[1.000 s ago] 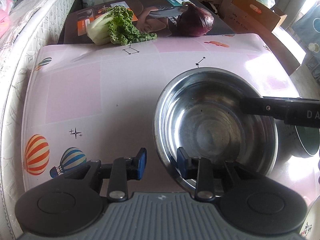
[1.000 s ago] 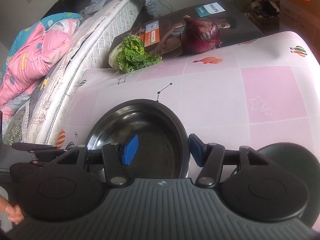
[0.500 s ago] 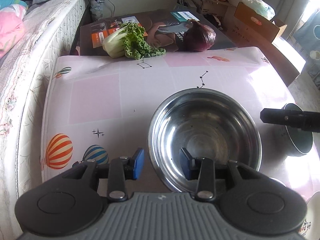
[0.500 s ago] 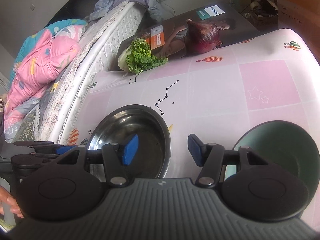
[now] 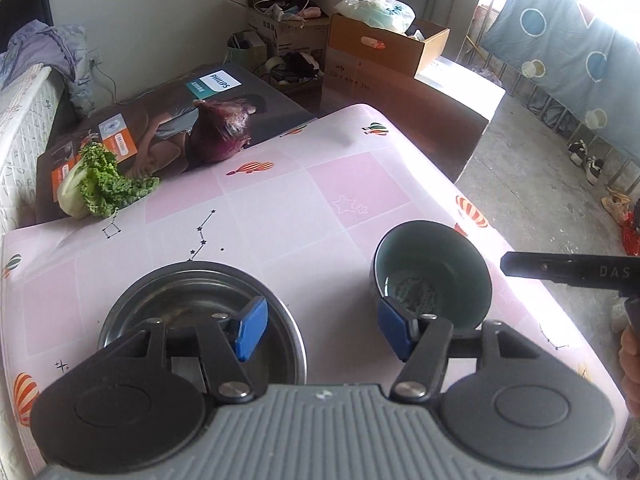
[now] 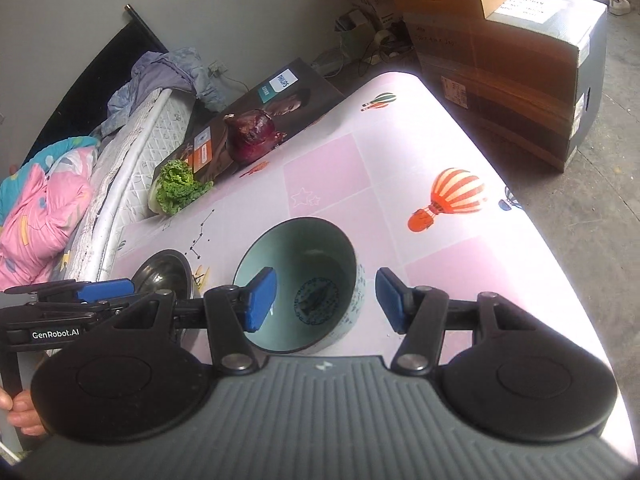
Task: Organize plates and bowls
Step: 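Lift the green ceramic bowl with the right tool and carry it over the steel bowl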
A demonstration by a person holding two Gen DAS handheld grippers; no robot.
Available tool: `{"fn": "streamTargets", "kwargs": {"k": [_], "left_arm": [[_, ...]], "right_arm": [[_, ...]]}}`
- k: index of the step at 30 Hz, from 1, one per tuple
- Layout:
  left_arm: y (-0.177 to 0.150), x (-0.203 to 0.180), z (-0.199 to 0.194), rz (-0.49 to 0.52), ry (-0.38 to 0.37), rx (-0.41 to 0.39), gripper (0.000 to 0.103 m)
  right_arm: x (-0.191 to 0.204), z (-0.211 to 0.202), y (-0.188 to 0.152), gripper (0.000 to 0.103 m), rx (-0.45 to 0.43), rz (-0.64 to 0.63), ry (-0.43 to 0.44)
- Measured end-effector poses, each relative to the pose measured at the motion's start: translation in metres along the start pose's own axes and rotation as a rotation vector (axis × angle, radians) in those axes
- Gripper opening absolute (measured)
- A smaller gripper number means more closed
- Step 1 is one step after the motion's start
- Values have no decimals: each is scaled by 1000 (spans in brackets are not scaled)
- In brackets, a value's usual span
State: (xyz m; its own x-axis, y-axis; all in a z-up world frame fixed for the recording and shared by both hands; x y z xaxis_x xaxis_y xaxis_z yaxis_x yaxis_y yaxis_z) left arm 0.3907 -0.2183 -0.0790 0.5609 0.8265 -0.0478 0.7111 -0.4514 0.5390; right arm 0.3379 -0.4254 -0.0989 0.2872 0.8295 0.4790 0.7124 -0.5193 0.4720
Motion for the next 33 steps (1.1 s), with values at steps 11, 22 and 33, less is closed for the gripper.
{"fn": "streamTargets", "kwargs": {"k": [11,22,33], "left_arm": [[16,-30,70,-47,-69,121,36],[7,-30,81,-69,-30,169,9],[-8,-46,79,-24,-40,198,15]], "right_arm": [[-31,36,-12,36,46,140,47],[-16,57,-18,16,60,120,64],[-26,59,-14,16,72,144,65]]}}
Point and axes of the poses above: each gripper's, at about its wrist camera, not at the fingertips, and z roughly the way its jaws point, x to its left, y to its top, the point moved 10 cm from there along z, roughly the way its jaws point, and after that the axes turned 5 degrees about z, right-handed, at the moved point
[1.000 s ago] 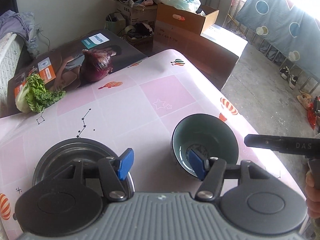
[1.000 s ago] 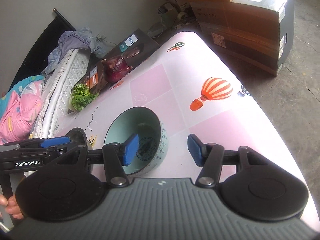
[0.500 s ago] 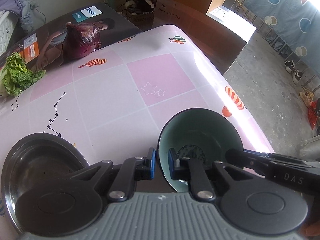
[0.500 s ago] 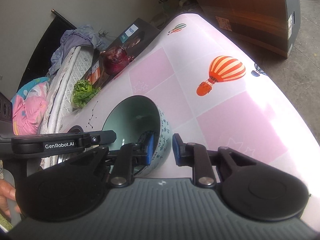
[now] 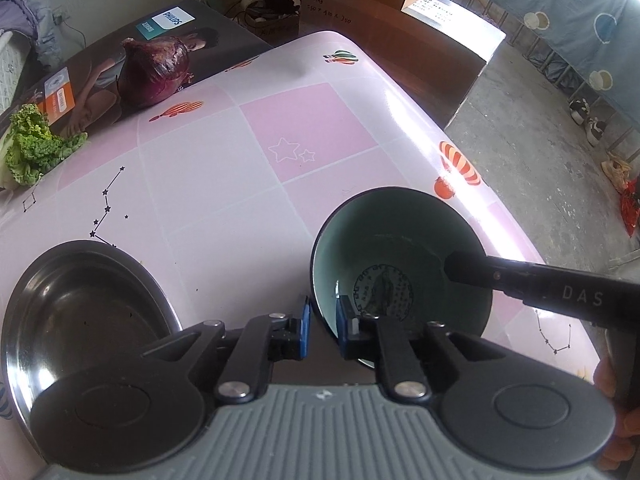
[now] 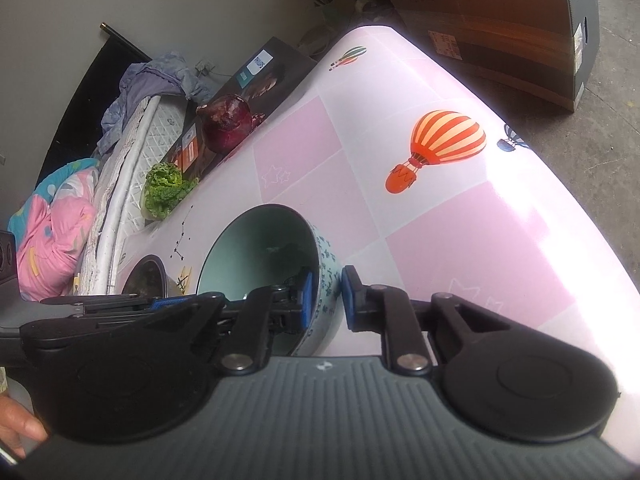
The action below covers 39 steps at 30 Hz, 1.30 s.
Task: Organize plates and bowls
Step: 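Lift the green ceramic bowl with the right tool and carry it over the steel bowl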
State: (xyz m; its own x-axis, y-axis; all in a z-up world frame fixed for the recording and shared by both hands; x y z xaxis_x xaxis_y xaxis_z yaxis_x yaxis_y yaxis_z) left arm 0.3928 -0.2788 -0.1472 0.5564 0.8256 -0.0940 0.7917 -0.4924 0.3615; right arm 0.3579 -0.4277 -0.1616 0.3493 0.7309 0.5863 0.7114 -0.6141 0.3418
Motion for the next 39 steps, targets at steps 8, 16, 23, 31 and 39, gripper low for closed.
{"fn": "streamTargets", "kwargs": {"k": [8,16,23,31,39], "left_arm": [[-5,0,12,-44,-33,27,17],[-9,-2,5,-46,-33,22,18],[-6,1,-10,-54,-35,-4,18],[-5,30,-49,-104,-25,-64,19],[-29,107,-87,-199,59,-90,19]], "right_arm": [[-6,10,-4,20,22,45,16],[-6,9,-7,18,22,65,12],[3,0,-3,17,4,52,16],[48,-15,9,17,-16,3,68],[135,10,4,17,27,-82,166]]}}
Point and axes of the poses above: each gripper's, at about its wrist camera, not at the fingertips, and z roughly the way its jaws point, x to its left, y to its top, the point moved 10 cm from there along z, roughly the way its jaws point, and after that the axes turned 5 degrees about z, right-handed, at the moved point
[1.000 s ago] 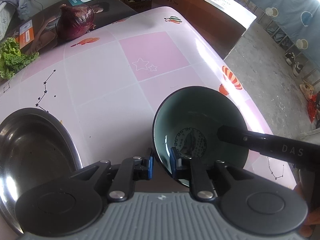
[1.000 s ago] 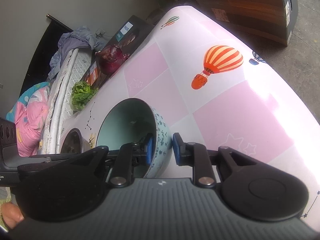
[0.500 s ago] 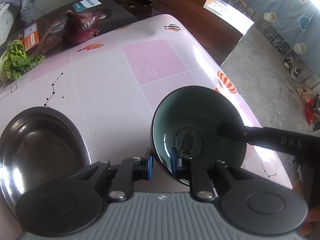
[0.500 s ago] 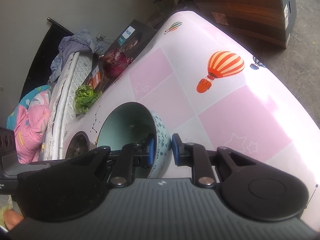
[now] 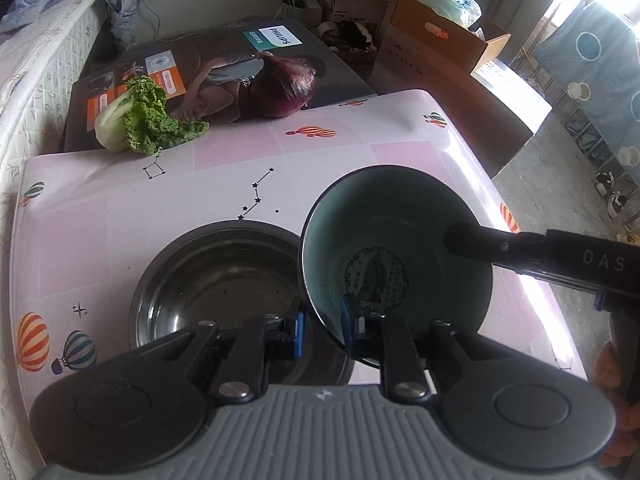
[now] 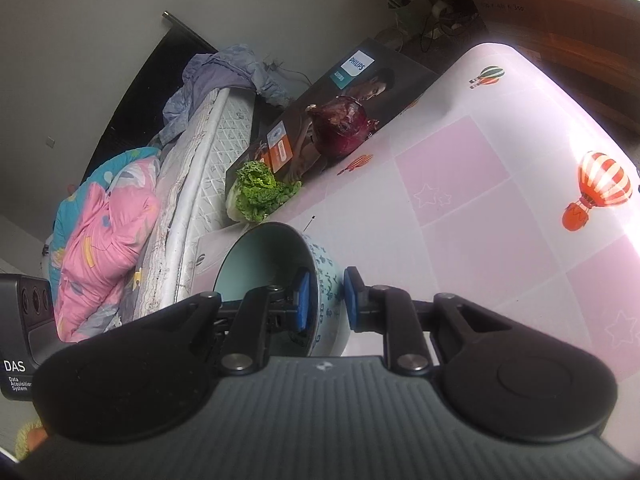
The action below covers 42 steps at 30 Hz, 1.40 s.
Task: Organize plates and bowls
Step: 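Lift the green ceramic bowl with the right tool and carry it over the steel bowl, then lower the green bowl into the steel bowl and open the right tool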
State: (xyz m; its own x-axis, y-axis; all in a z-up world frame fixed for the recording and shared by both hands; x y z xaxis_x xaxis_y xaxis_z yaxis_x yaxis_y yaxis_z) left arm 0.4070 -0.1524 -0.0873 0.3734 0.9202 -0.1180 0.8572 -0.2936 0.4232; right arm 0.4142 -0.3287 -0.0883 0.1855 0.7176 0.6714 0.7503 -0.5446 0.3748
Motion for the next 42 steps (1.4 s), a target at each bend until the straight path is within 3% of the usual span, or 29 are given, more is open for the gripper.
{"fn": "streamTargets", "kwargs": {"k": [4,9,20,24,27,29,31,42], "left_arm": [[-10,43,1,-57,47,16,19],[-26,76,20,-110,56,59,19],[-33,89,33,-117,39,54,19],[-30,85,21,-90,33,13,32],[-28,83,5,-63,54,-32,56],[-30,81,-7,-46,66,-60,62],[-31,81,-20,-24,89,-85,71],[-60,75,-107,31,244,-253,88]], "right_arm": [[34,37,-14,17,62,-38,18],[51,75,-35,17,130,-62,-4],[41,109,-56,17,177,-109,-86],[46,109,-55,22,166,-142,-98],[53,102,-53,47,164,-127,-48],[58,95,-51,67,151,-112,-13],[62,86,-48,79,130,-101,10],[76,0,-59,82,30,-58,150]]}}
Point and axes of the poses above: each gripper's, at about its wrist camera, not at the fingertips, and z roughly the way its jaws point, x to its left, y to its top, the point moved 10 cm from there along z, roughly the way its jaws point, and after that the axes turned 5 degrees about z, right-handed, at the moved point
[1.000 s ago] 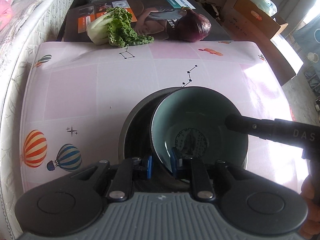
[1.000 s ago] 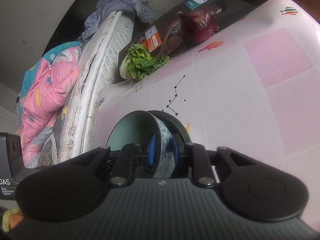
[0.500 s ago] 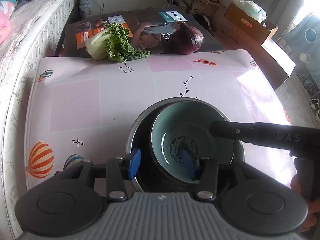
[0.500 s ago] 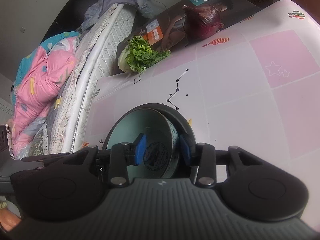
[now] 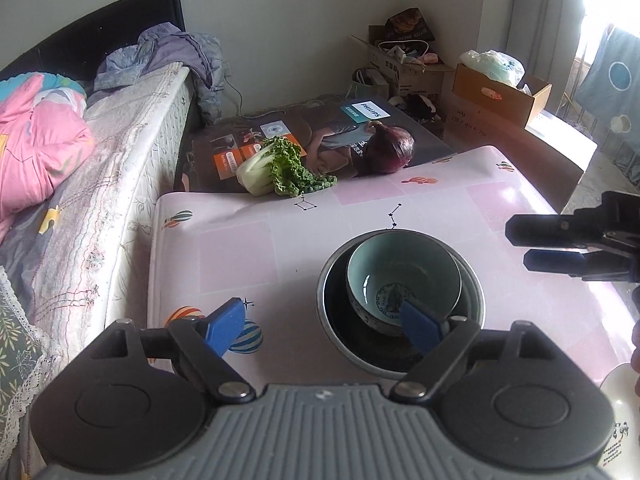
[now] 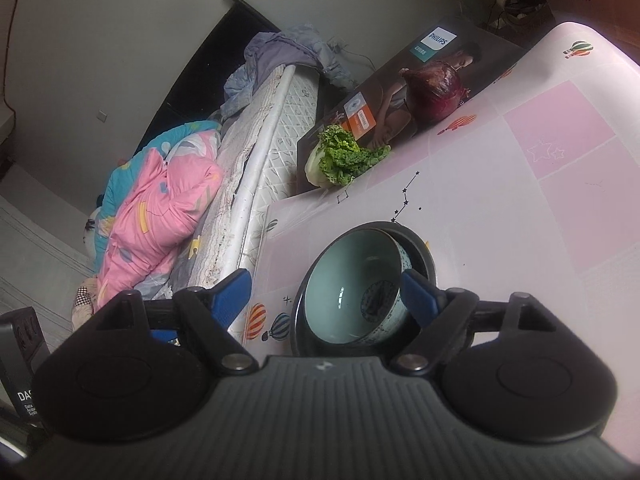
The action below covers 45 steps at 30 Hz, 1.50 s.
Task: Organize plates and bowls
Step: 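Lower the green bowl into the steel bowl and open the right tool, then move the right tool to a steel plate rim while the left tool approaches the large steel plate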
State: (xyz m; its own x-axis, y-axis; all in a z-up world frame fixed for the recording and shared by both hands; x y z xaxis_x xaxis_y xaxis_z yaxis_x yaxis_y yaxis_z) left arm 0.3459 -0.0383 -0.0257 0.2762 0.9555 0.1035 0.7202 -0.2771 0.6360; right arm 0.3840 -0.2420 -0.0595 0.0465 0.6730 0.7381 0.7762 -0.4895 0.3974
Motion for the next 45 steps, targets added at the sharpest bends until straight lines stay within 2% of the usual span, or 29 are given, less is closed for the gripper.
{"fn": "streamTargets", "kwargs": {"k": [10,14,19,21,23,25,29,36,41,45], "left_arm": [[-42,-12,-51,21,14,-13,90],[-67,-18,-65,46,25,7,90],[-95,-24,-87,51,32,-7,90],[-108,-24,-98,36,34,-23,93],[-124,-21,-109,13,31,-40,94],[-138,-18,-116,-7,9,-46,94],[-172,-2,-123,-78,-5,-39,94],[-231,27,-130,-161,13,-32,94],[-258,42,-125,-186,37,-28,94],[-269,52,-116,-152,61,-26,94]], "right_arm": [[12,-96,-51,85,-122,-75,-30],[12,-130,-89,86,-172,-119,-81],[17,-168,-137,87,-243,-208,-182],[22,-180,-152,92,-267,-246,-214],[29,-192,-167,102,-298,-290,-250],[39,-202,-182,102,-323,-350,-272],[46,-209,-211,102,-313,-375,-258],[46,-180,-260,102,-197,-327,-230],[50,-147,-297,101,-128,-311,-211],[49,-120,-317,99,-85,-278,-209]]}}
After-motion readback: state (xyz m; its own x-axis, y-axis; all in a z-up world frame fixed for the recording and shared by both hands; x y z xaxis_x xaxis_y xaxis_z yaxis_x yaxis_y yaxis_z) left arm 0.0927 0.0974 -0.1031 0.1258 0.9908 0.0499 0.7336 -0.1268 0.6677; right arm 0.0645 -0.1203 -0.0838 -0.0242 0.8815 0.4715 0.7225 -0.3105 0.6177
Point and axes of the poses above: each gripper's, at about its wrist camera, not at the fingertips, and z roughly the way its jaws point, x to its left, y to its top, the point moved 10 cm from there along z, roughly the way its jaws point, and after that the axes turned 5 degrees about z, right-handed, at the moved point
